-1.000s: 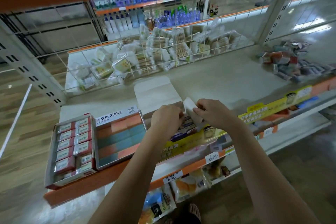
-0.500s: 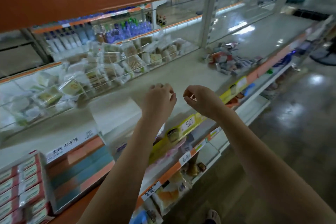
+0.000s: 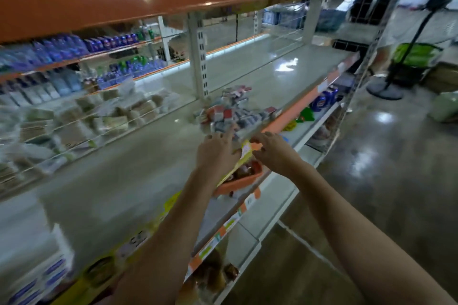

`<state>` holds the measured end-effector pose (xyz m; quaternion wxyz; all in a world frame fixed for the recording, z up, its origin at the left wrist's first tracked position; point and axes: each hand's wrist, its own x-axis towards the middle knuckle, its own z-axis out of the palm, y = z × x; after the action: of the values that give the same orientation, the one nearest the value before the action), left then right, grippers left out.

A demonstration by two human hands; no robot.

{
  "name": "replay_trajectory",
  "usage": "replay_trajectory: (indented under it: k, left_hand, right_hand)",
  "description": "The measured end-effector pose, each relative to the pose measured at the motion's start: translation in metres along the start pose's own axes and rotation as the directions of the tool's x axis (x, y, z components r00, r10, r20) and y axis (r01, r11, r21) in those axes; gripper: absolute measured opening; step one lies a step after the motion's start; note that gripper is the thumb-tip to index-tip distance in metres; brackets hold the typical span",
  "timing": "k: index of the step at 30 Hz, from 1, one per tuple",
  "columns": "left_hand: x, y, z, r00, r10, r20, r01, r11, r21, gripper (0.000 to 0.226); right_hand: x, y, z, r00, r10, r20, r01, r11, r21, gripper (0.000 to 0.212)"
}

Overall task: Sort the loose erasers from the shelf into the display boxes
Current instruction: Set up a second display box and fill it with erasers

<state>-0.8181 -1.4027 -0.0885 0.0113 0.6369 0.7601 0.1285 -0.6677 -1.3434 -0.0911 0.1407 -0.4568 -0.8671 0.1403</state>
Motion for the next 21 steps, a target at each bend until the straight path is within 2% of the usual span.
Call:
replay_trajectory:
  k: [3,8,11,13,17,21]
  left_hand:
    - [0.025,0.021,0.012,1.000,0.016,-0.011,-0.016,1.000,-0.010,0.062]
    - [0.083,0.046,0.029,0.999,0.020,-0.034,-0.022,0.998,-0.051,0.047]
    - [0.130,0.053,0.037,0.999,0.026,-0.029,-0.028,0.996,-0.085,0.042]
    - [0.159,0.057,0.042,0.999,0.037,-0.019,-0.038,0.996,-0.081,0.040]
    - [0.201,0.064,0.056,0.998,0.054,0.026,-0.052,0.997,-0.055,0.042]
    - [0.219,0.071,0.066,0.990,-0.016,0.138,0.028,0.996,-0.090,0.037]
  right_hand:
    - [0.011,0.034,-0.008,0.999,0.035,-0.002,-0.035,0.998,0.045,0.036]
    - [0.058,0.082,-0.018,0.999,0.039,-0.022,-0.038,0.998,0.055,0.041]
    - [0.098,0.105,-0.024,0.998,0.036,-0.045,-0.032,0.997,0.076,0.037]
    - [0.125,0.118,-0.025,0.999,0.045,-0.014,-0.044,0.997,0.057,0.034]
    - [0.163,0.143,-0.024,0.996,0.080,0.038,-0.079,0.997,-0.021,0.036]
    - [0.184,0.165,-0.023,0.997,0.050,0.063,-0.049,0.999,-0.024,0.031]
